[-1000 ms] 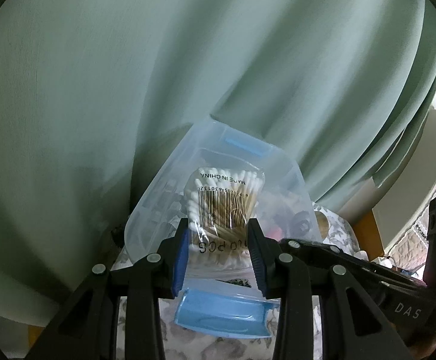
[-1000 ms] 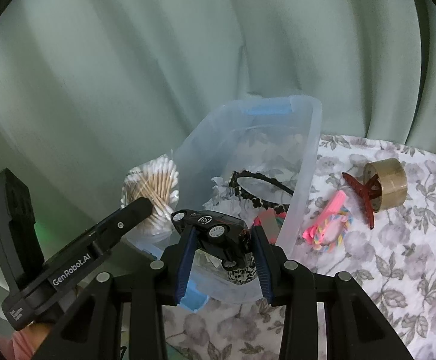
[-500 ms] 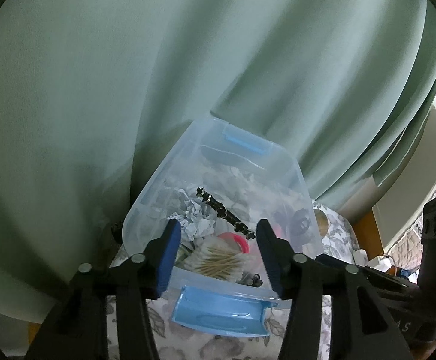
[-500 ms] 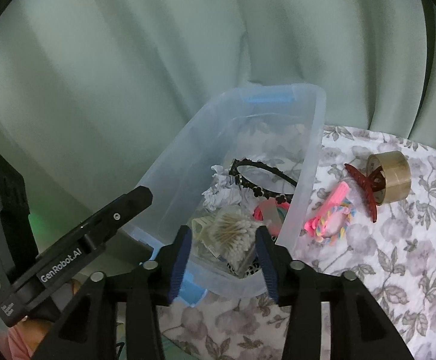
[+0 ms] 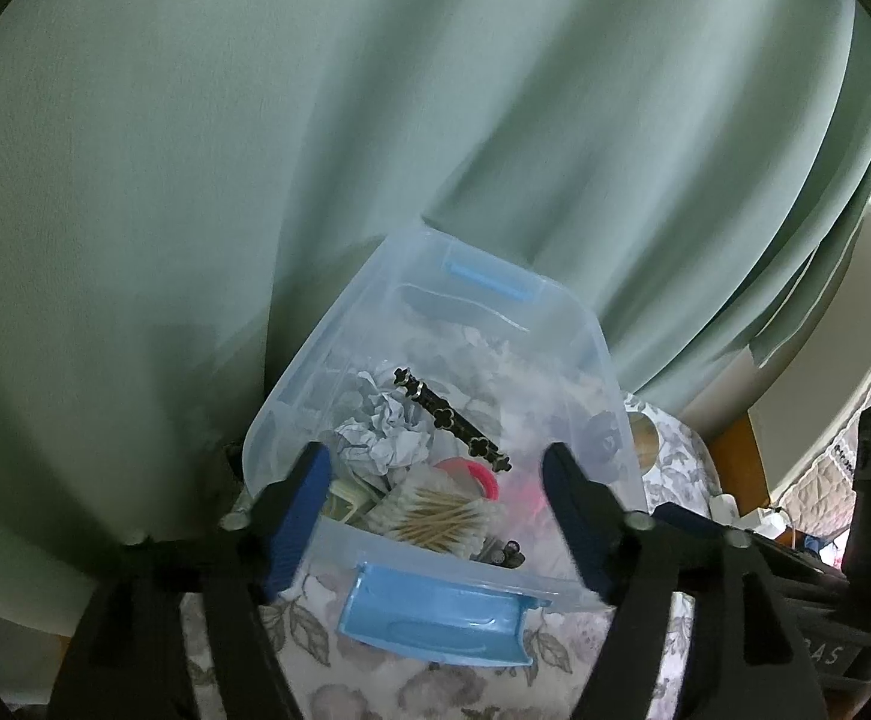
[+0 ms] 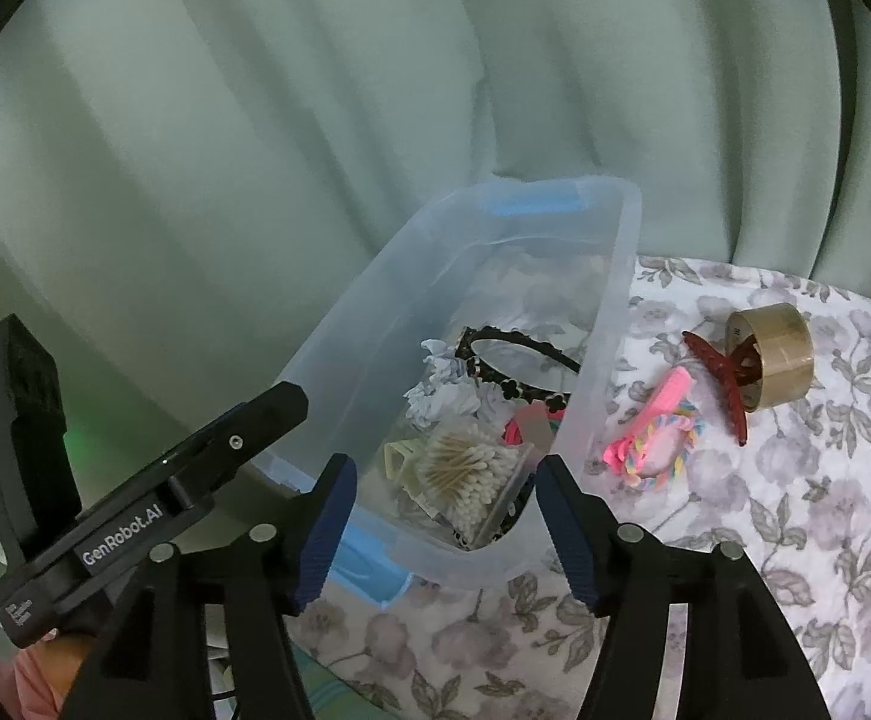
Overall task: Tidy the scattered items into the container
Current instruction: 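Open the left tool to drop the swab pack while the right tool releases the toy car, then withdraw both open tools from the box toward the pink hair roller and tape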
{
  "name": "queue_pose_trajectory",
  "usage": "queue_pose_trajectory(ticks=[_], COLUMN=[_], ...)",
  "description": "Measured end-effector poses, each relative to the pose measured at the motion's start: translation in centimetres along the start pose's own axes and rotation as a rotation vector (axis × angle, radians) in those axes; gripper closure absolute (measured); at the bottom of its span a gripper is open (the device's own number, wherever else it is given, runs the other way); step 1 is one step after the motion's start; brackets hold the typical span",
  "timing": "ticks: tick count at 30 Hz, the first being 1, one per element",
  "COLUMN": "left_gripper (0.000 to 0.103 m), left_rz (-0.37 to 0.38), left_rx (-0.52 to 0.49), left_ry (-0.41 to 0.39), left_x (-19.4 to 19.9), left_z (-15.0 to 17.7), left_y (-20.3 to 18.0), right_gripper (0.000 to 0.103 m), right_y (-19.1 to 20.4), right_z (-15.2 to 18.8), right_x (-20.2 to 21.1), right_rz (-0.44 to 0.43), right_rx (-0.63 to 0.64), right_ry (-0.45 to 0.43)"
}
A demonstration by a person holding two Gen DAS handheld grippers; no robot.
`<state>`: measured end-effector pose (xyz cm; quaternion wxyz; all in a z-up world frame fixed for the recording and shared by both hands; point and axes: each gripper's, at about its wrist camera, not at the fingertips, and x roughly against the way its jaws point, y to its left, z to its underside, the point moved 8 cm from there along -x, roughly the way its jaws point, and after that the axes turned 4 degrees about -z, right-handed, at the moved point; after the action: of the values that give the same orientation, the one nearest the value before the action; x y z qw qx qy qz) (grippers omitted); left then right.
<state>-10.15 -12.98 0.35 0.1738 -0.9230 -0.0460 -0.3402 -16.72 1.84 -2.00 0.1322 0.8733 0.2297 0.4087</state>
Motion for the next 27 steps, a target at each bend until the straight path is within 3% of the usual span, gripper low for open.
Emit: queue_pose_trajectory(ticks=[5,13,20,22,27], left_gripper=[0.024,0.018,0.012,0.011,0.009], left_rz=[0.005,-0.03,-0.041,-0.039,-0.038], left_rx=[-0.028,-0.059,-0.1,-0.117,-0.158], left_ry=[0.011,0.01,-0.002,-0.002,-0.009], left_x=[0.0,0.3,0.6,0.7,1.1], left_z=[0.1,0.1,0.2,0.3,0.5], left_y=[-0.7,-1.7,-3.3,-4.0,-5.8], right_gripper=[0.03,0.011,0.01,0.0,0.0], right_y=[-0.3,-1.0,-2.5,-2.9,-4.0], right_z=[0.0,0.0,-0.1,-0.1,0.0], right_x=[0.6,1.7,3.2,3.8,5.0], right_rz=[0.0,-0.003,0.003,0.006,0.006], right_rx=[-0.013,-0.042,-0.077,-0.085,-0.107], right_ry=[-0.014,-0.047,-0.082,-0.094,-0.131])
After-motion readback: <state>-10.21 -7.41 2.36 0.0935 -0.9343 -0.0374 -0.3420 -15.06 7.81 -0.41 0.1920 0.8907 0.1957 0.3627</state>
